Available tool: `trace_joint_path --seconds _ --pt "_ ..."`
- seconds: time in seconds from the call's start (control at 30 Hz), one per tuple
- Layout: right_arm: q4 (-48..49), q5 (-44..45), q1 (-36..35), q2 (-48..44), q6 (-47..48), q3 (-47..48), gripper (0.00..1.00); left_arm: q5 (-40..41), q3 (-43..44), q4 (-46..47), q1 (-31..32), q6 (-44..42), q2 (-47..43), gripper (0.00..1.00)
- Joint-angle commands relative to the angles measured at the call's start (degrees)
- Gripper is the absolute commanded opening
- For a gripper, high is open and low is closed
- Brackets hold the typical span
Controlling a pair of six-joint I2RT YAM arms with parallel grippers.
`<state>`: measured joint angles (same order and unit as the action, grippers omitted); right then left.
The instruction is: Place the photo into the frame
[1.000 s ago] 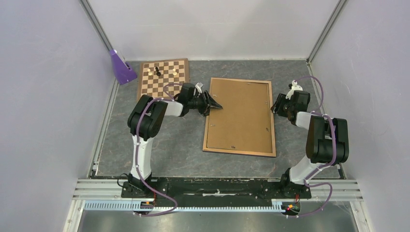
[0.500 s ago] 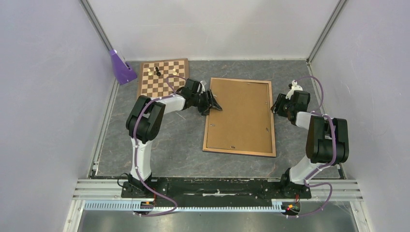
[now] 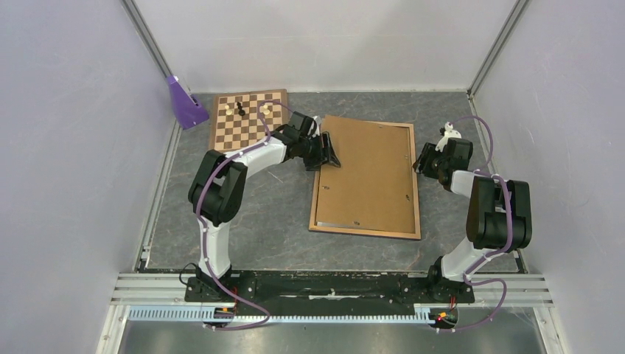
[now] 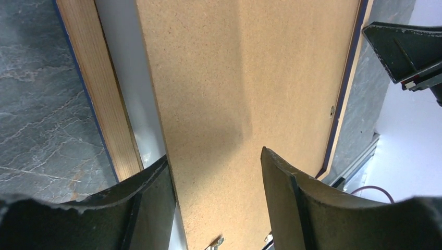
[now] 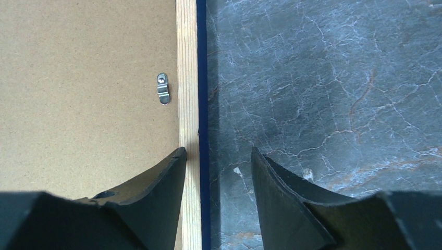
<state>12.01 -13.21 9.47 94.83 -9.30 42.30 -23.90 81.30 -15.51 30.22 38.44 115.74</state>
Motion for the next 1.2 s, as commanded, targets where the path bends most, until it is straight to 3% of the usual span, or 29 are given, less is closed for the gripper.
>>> trace_joint_path --seconds 0.0,0.53,1.17 --pt "-0.36 0.91 -0.42 -0.26 1.25 0.32 0.52 2.10 4.00 -3.47 1.08 -4.12 -3.18 0.65" --pt "-0.67 1.00 -0.47 -0.46 1.58 0.41 0.51 6.11 8.92 -12.19 1.07 -9.12 0.35 0.67" --pt "-0.78 0.38 -0.42 -2.12 2.07 0.85 0.52 8.09 9.19 -12.93 0.98 -12.62 -2.22 0.67"
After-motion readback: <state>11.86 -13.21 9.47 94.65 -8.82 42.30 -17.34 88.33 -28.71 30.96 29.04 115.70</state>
